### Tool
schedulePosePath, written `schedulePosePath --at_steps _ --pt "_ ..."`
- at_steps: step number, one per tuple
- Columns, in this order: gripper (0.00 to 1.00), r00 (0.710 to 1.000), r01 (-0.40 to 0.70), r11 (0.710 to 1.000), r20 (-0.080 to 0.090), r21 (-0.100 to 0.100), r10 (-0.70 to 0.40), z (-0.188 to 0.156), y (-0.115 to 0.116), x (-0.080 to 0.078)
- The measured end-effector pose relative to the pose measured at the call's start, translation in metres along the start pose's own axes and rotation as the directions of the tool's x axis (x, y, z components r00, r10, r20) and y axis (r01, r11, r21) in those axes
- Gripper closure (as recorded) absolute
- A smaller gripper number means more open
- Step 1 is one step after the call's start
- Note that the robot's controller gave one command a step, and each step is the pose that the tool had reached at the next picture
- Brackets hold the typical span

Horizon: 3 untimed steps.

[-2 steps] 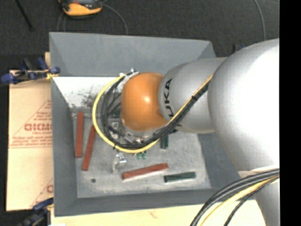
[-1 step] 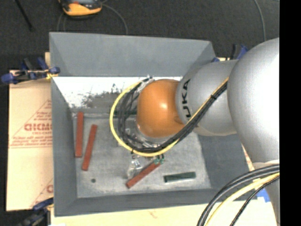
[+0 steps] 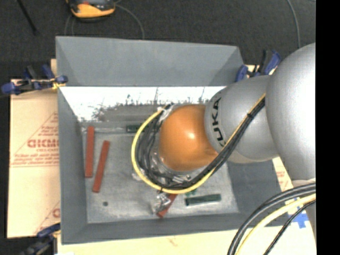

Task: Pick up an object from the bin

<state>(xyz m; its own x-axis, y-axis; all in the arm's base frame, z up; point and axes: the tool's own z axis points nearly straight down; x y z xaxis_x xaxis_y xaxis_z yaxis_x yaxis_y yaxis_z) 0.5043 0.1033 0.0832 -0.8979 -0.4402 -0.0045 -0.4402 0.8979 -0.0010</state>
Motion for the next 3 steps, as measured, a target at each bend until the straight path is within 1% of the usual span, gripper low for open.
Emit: schedulePosePath --at_steps 1,2,3 --pt "0.0 0.993 0.12 0.993 0.004 -0.003 -0.12 0.007 -0.034 0.022" --pt "0.0 0.993 0.119 0.993 -0.002 0.0 -0.119 -0.001 -0.077 0.028" --pt "0.0 0.973 0.232 0.973 -0.002 -0.001 -0.232 0.004 -0.088 0.056"
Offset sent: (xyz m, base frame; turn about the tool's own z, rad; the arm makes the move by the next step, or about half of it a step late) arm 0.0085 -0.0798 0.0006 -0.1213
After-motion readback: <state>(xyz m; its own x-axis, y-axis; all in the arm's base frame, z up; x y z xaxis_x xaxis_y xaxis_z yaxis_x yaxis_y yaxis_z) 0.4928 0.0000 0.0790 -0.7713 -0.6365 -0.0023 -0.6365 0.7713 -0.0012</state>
